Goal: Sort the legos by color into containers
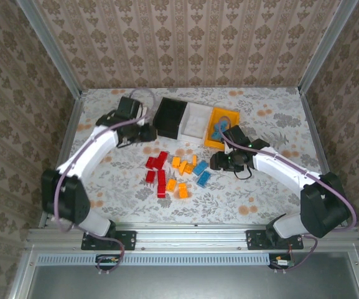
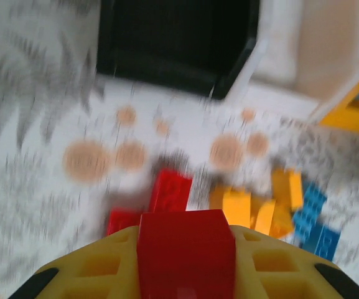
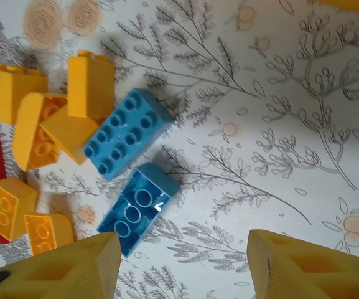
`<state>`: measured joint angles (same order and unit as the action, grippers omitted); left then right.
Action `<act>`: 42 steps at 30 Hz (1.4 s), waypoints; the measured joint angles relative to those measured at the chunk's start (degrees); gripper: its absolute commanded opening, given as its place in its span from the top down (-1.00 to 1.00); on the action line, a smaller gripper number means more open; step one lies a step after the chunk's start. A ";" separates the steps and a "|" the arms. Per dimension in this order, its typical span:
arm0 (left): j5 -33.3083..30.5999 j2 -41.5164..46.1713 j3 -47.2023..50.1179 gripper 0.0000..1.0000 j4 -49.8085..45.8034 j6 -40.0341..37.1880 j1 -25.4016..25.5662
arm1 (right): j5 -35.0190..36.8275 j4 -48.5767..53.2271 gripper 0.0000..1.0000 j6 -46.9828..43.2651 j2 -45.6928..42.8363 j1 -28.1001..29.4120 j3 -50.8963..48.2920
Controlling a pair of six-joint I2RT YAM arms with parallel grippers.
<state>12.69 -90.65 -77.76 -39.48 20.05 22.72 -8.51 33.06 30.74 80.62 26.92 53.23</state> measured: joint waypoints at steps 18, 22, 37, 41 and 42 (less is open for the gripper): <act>0.85 -37.51 -37.79 0.44 -9.18 -6.99 1.38 | 1.86 3.74 -0.16 0.74 -9.55 0.00 -3.23; 0.72 -38.53 -38.69 0.21 -10.69 -7.34 1.62 | 2.08 4.46 -0.16 0.74 -9.86 0.00 -3.39; -1.81 -23.87 -28.74 -0.19 -9.70 -8.57 1.25 | 2.05 4.46 -0.15 0.79 -8.96 0.00 -3.48; -3.39 -10.49 -13.86 -0.19 -7.10 -8.07 2.05 | 2.08 4.42 -0.15 0.79 -8.96 0.00 -3.48; -3.93 -7.15 -9.62 -0.19 -6.73 -7.65 2.84 | 2.05 4.35 -0.15 0.79 -8.96 0.00 -3.48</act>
<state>8.75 -97.80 -87.37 -46.22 12.40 25.56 -6.46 37.41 31.53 71.66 26.92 49.76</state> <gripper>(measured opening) 0.595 0.576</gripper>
